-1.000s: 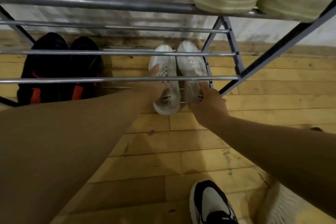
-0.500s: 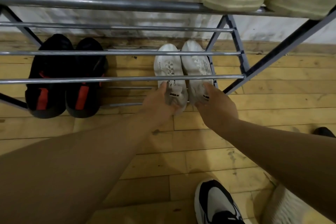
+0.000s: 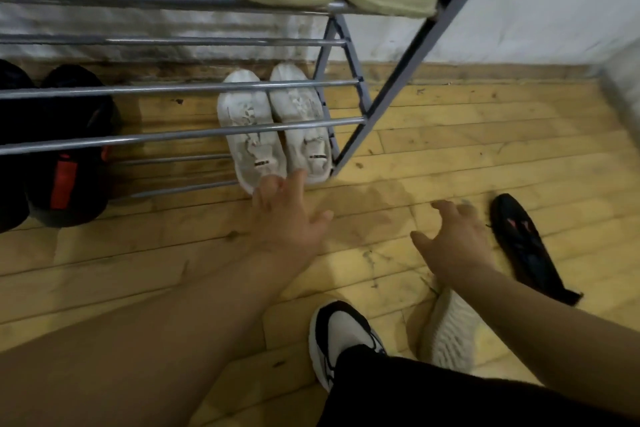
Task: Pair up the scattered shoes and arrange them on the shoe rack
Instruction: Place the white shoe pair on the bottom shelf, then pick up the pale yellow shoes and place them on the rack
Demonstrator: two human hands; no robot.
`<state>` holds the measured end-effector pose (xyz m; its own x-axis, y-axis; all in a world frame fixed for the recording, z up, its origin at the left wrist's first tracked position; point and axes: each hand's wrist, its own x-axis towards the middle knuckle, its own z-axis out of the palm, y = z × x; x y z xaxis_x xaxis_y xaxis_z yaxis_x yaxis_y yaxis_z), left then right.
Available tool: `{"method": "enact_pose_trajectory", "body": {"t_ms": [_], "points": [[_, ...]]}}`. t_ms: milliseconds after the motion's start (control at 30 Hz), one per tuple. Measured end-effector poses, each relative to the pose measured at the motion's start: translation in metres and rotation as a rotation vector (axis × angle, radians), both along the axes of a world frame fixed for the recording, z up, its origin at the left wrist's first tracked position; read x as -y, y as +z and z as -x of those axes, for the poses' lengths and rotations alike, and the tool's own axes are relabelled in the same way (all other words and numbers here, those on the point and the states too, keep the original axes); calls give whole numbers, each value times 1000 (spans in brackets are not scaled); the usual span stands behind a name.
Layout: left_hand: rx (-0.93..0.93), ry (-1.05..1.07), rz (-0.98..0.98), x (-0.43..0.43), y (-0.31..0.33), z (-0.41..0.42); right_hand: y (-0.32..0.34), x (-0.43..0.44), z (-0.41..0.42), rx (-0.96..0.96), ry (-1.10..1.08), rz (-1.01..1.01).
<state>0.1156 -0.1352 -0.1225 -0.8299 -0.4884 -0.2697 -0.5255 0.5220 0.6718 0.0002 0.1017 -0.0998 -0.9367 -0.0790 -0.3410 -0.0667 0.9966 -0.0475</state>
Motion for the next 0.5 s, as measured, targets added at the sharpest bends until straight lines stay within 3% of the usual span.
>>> {"method": "enact_pose_trajectory", "body": {"t_ms": [67,133,233,333,400,500], "points": [[76,-115,-234,-33,12,4,-10,-43,-4,203,-258,-172],[121,-208,-406,-61,23,7,-27,-75,-18,382,-318,-185],[114,-296,-457,-90,34,6,-42,-93,-39,381,-521,61],[123,-308,-483,-96,45,1,-33,-87,-44,361,-553,155],[121,-312,-484,-90,57,-3,-16,-77,-38,346,-602,380],[92,-329,-483,-77,83,-8,37,-48,-31,262,-701,1004]]}}
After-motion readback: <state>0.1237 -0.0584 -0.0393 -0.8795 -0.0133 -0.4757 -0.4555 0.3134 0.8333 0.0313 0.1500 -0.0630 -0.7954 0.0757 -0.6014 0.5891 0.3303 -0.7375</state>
